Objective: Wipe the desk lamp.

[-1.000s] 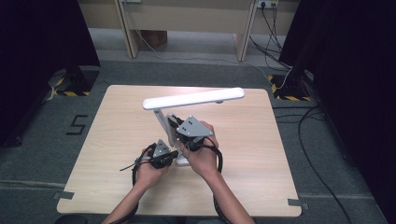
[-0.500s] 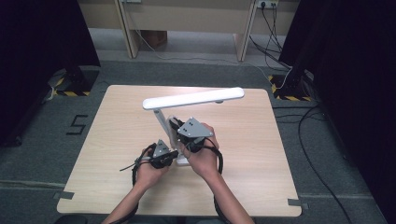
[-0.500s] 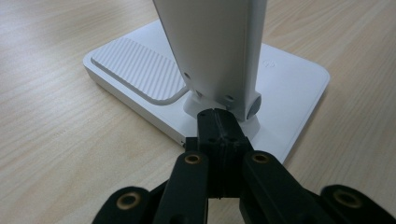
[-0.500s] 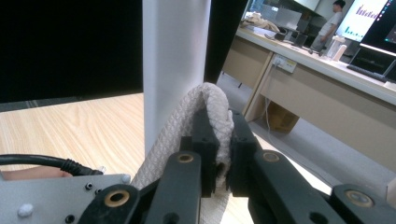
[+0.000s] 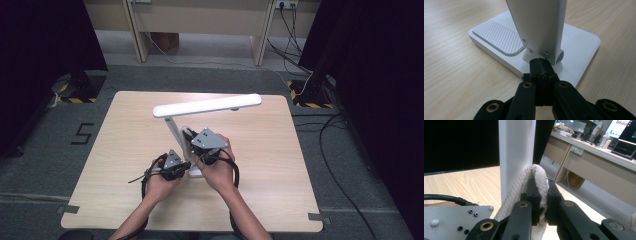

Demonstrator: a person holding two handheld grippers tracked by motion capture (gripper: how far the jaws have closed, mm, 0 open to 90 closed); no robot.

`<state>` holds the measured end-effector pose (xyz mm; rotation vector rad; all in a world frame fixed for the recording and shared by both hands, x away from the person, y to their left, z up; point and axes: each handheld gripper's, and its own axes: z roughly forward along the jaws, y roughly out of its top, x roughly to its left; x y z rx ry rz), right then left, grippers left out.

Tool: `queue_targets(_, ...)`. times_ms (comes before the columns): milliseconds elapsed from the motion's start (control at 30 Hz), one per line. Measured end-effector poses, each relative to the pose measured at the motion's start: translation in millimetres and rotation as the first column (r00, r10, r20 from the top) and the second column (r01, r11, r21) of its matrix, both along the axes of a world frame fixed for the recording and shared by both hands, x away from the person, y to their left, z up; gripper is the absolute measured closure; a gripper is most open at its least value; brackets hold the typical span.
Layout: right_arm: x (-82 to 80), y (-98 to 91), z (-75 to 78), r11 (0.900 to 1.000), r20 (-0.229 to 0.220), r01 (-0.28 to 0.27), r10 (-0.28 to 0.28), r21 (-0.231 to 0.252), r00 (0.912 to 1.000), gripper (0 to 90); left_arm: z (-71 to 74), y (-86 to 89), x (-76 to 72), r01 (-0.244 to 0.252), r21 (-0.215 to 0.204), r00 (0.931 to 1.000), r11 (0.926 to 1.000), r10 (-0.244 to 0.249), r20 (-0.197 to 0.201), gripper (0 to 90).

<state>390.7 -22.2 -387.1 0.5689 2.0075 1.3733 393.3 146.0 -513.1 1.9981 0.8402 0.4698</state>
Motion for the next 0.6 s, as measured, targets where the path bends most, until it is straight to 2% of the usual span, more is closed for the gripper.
queue_targets(600,-0.8,-2.4,-9.3,0.9999,-0.019,0.009,-0.010,-0.012,0.9998,85.2,-0.2,-0.3,-0.3,-0.002,0.002,1.0000,1.0000,0.002,0.005,89.4)
